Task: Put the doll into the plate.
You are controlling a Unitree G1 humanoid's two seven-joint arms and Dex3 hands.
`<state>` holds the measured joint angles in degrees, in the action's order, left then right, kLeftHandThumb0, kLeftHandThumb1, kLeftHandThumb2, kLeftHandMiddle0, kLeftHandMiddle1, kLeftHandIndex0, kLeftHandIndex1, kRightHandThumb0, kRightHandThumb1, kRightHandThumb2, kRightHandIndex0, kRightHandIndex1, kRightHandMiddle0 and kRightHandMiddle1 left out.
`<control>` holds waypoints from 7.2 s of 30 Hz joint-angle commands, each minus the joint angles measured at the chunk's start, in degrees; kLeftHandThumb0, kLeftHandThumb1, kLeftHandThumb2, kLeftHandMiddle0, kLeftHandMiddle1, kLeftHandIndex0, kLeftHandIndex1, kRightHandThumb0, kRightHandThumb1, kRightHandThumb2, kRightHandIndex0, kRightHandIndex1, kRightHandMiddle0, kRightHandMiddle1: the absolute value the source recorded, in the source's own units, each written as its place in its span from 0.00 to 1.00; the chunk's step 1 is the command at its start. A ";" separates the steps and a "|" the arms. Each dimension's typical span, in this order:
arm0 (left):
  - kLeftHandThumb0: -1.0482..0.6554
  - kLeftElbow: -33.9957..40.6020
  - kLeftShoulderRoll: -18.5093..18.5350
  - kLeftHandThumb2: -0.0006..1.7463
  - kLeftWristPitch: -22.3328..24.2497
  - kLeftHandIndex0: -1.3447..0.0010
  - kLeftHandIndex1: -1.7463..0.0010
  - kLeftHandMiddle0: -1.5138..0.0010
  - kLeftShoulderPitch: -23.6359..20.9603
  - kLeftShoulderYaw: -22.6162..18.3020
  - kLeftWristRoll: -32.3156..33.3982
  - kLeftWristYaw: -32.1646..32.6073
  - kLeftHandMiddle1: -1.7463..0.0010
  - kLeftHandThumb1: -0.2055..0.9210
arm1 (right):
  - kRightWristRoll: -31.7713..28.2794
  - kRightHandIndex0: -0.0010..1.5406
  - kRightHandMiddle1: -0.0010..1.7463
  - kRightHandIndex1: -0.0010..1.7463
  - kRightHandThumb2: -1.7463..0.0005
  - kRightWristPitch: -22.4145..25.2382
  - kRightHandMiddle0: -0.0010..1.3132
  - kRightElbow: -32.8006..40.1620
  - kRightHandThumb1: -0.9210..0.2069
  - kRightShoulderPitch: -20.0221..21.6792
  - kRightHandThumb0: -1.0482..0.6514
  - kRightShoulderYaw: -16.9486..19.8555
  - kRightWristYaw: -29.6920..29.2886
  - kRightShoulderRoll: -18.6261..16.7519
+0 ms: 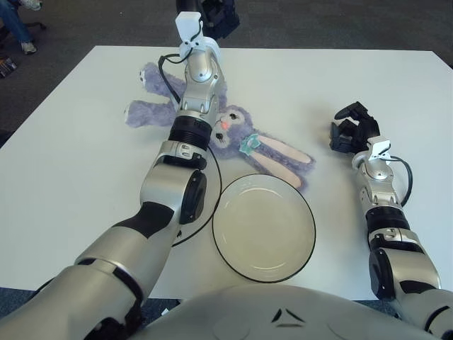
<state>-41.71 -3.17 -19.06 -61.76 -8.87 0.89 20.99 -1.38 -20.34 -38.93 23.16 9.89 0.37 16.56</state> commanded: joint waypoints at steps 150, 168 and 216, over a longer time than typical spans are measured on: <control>0.38 -23.17 16.21 0.56 1.87 0.69 0.00 0.29 8.94 0.81 -4.03 -1.40 0.00 0.70 | 2.91 0.34 0.99 0.99 0.24 5.45 0.39 1.53 0.55 -2.50 0.61 -2.02 -1.30 0.86; 0.38 -22.49 13.10 0.57 2.12 0.69 0.00 0.28 8.28 1.99 -3.95 -3.43 0.00 0.69 | 2.53 0.34 0.99 0.99 0.24 5.57 0.39 3.03 0.55 -3.36 0.61 -1.93 -0.90 0.58; 0.39 -20.98 5.50 0.51 1.99 0.73 0.00 0.32 9.18 4.35 -4.77 -4.29 0.00 0.76 | 1.87 0.47 0.98 0.94 0.25 6.68 0.29 7.70 0.56 -5.23 0.61 -1.45 -0.81 -0.26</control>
<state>-63.10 2.34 -16.64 -52.69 -4.95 -3.02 15.90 0.92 -15.31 -30.82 19.79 8.44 -1.17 16.95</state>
